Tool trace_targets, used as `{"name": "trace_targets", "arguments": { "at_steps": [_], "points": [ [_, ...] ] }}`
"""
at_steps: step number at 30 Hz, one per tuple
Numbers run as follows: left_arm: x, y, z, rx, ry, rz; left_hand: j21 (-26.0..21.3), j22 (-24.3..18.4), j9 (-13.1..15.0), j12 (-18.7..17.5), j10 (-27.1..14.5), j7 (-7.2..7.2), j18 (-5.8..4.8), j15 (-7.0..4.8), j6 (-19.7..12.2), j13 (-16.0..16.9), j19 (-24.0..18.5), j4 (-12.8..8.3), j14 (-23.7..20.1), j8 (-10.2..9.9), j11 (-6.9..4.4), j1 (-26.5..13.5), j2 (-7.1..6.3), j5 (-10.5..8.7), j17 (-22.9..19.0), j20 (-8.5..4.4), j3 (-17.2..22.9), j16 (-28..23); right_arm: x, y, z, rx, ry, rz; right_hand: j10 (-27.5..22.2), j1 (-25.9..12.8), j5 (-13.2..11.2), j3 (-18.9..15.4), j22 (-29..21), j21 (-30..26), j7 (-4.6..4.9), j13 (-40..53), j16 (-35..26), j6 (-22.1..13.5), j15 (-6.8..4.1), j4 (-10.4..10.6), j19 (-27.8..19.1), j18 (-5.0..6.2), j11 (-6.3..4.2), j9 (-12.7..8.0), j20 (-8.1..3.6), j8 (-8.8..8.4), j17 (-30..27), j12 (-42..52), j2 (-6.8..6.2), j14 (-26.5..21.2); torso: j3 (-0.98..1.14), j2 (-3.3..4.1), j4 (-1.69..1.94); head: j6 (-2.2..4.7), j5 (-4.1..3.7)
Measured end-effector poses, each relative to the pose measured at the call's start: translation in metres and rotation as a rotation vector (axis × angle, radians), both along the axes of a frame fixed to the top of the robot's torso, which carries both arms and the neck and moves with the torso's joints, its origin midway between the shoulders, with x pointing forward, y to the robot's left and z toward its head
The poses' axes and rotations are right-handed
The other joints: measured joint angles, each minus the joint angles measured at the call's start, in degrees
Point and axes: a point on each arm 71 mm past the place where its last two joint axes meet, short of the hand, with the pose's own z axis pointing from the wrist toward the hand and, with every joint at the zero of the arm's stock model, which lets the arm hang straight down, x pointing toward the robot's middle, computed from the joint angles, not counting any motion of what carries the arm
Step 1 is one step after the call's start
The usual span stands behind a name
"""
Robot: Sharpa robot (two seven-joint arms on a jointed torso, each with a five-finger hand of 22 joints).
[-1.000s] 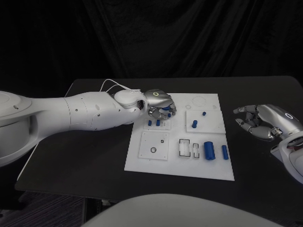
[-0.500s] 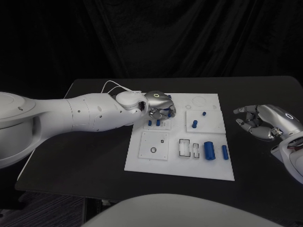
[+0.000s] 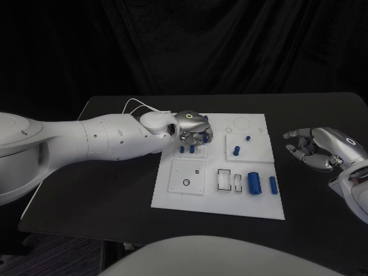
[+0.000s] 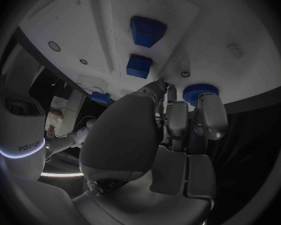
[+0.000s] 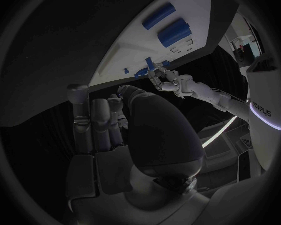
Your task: Assemble the parts on the task board
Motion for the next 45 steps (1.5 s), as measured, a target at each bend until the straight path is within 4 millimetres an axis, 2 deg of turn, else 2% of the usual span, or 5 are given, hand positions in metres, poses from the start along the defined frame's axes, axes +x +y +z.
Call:
{"name": "trace_targets", "arguments": {
  "at_steps": [11, 25, 28, 33, 45],
  "points": [
    [-0.010, 0.013, 0.009, -0.061, -0.070, 0.007, 0.6, 0.0, -0.1, -0.1, 2.7, 0.52, 0.00, -0.72, 2.0, -1.4, 0.8, -0.6, 0.7, 0.7, -1.04, 0.0, 0.00, 0.00, 0.2, -0.39, 1.1, 0.3, 0.000, 0.000, 0.000, -0.002, 0.002, 0.000, 0.0, 0.0, 0.0, 0.0, 0.0, 0.0, 0.00, 0.0, 0.0, 0.0, 0.00, 0.0, 0.0, 0.00, 0.00, 0.0, 0.00, 0.00, 0.0, 0.0, 0.00, 0.0, 0.01, 0.00, 0.00, 0.00, -0.02],
    [-0.019, 0.034, 0.020, -0.101, -0.122, 0.048, 0.6, 0.0, 0.0, -4.2, 6.1, 0.62, 0.00, -1.12, 5.7, -5.1, 1.0, -0.5, 1.1, 1.8, -1.46, -2.2, -0.20, -0.20, -0.9, -0.60, 2.2, 0.2, 0.002, 0.001, -0.001, -0.001, 0.009, -0.001, 0.0, 0.0, 0.2, 0.0, 0.0, 0.0, -0.20, -0.1, 0.0, 0.2, 0.00, 0.0, 0.0, 0.00, 0.00, 0.0, 0.00, 0.00, -0.2, 0.0, 0.00, 0.0, -0.02, -0.03, 0.03, 0.00, 0.20],
    [-0.019, 0.035, 0.020, -0.101, -0.122, 0.053, 0.1, 0.0, -0.8, -5.7, 5.8, 0.69, 0.00, -1.12, 3.7, -6.1, 1.0, -0.2, 1.1, 0.5, -1.11, -2.8, -0.80, -0.69, -1.5, -0.60, 2.5, -0.3, 0.002, 0.000, -0.001, -0.001, 0.011, -0.002, 0.0, 0.0, 0.2, 0.0, 0.0, 0.0, -0.20, -0.1, 0.0, 0.2, 0.00, 0.0, 0.0, 0.00, 0.00, 0.0, 0.00, 0.00, -0.2, 0.0, 0.00, 0.0, -0.02, -0.03, 0.02, 0.00, 0.29],
    [-0.018, 0.030, 0.020, -0.102, -0.122, 0.050, -0.8, 0.0, -2.5, -7.7, 5.1, -0.87, 0.00, -0.60, -1.3, -7.4, 0.8, 0.1, 0.6, -2.7, -0.40, -3.6, -1.63, -1.22, -2.3, -0.43, 2.8, -0.6, 0.002, 0.001, -0.001, 0.000, 0.012, -0.001, 0.0, 0.0, 0.2, 0.0, 0.0, 0.0, -0.20, -0.1, 0.0, 0.2, 0.00, 0.0, 0.0, -0.01, 0.00, 0.0, 0.00, 0.00, -0.2, 0.0, 0.00, 0.0, -0.01, -0.03, 0.02, 0.00, 0.26],
    [-0.009, 0.011, 0.015, -0.081, -0.100, 0.031, -2.5, 0.0, -4.3, -9.8, 2.5, -2.45, 0.00, -0.16, -4.1, -8.7, 0.1, 0.3, 0.2, -2.9, 0.68, -4.0, -2.55, -1.70, -3.1, -0.16, 3.0, -1.0, 0.001, 0.000, -0.001, 0.002, 0.014, -0.003, 0.0, 0.0, 0.2, 0.2, 0.0, 0.0, -0.20, -0.2, 0.0, 0.2, 0.00, -0.2, 0.0, 0.00, 0.00, -0.1, 0.00, 0.00, -0.2, 0.0, 0.00, 0.0, 0.00, 0.00, -0.01, 0.00, 0.19]
  ]
}}
